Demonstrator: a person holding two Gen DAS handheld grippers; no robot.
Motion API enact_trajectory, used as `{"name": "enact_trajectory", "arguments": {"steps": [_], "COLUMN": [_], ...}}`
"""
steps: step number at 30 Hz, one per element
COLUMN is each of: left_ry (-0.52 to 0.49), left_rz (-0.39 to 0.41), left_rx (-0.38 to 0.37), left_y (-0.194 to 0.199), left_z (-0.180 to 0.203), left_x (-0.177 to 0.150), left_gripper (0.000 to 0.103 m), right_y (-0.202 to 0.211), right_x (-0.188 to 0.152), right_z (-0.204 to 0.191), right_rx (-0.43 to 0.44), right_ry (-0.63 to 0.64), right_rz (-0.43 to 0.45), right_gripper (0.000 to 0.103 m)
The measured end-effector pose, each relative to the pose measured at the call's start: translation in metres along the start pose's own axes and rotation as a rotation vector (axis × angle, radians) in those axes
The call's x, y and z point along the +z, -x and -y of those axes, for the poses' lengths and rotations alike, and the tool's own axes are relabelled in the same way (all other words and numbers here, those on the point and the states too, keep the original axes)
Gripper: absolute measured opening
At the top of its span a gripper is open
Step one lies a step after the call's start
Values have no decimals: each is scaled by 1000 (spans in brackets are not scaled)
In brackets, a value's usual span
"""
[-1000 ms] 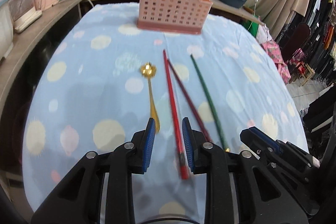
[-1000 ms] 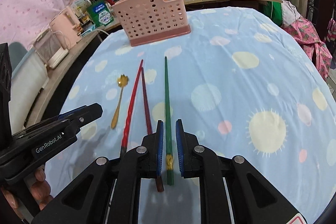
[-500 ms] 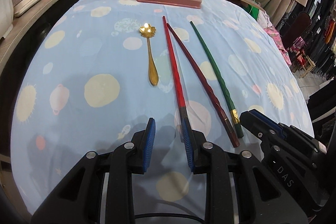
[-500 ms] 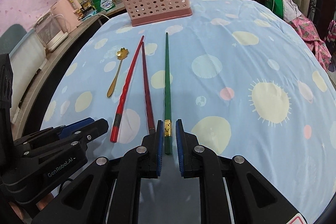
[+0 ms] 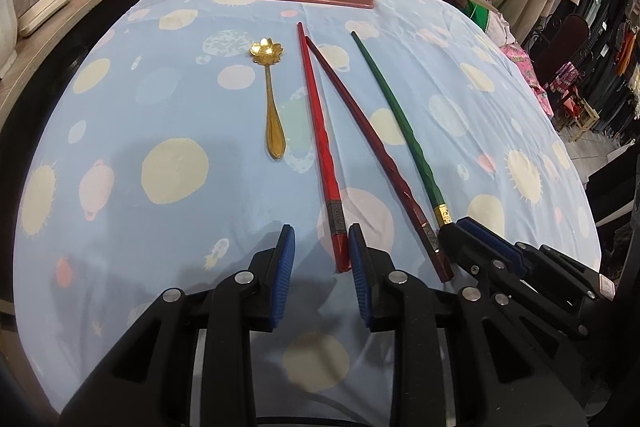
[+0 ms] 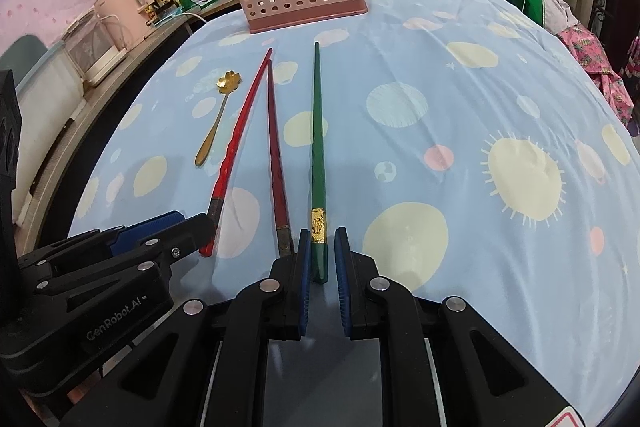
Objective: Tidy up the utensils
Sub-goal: 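Grasp the red chopstick with the left gripper while the right gripper grasps the green chopstick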
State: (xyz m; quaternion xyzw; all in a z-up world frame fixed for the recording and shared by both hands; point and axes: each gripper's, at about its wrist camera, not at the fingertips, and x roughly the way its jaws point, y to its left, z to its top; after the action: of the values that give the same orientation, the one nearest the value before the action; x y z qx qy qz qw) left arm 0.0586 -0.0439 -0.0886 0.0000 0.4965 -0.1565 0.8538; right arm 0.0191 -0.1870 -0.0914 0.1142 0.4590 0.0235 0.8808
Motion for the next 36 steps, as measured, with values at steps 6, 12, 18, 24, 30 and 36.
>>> {"name": "enact_trajectory", "arguments": {"steps": [6,12,18,24,30,36], "left_ry": [-10,-25,-41,1,8,-9], "left_rz": [0,4,17,13,13,22], "left_rx": [9,14,14,-24,-20,-1], "left_y": [-4,-6,-7,-4,-4,-5], "left_z": [3,7,10,0,1,5], "left_x": [1,2,1,0,0,0], "left_gripper": [27,30,33,34,35,34], "right_y": [-1,-2,-2,-2,0,-1], "right_x": [-1,-2,-2,-3,-3,-4], "right_z": [2,1,2,2,5,6], "right_rx": [-2,-8,-7,-3,4,4], "right_ry": [1,11,10,4,-7,-7], "right_rz": [2,5,6,8,10,10], "right_gripper": [10,9,9,8,7,7]}}
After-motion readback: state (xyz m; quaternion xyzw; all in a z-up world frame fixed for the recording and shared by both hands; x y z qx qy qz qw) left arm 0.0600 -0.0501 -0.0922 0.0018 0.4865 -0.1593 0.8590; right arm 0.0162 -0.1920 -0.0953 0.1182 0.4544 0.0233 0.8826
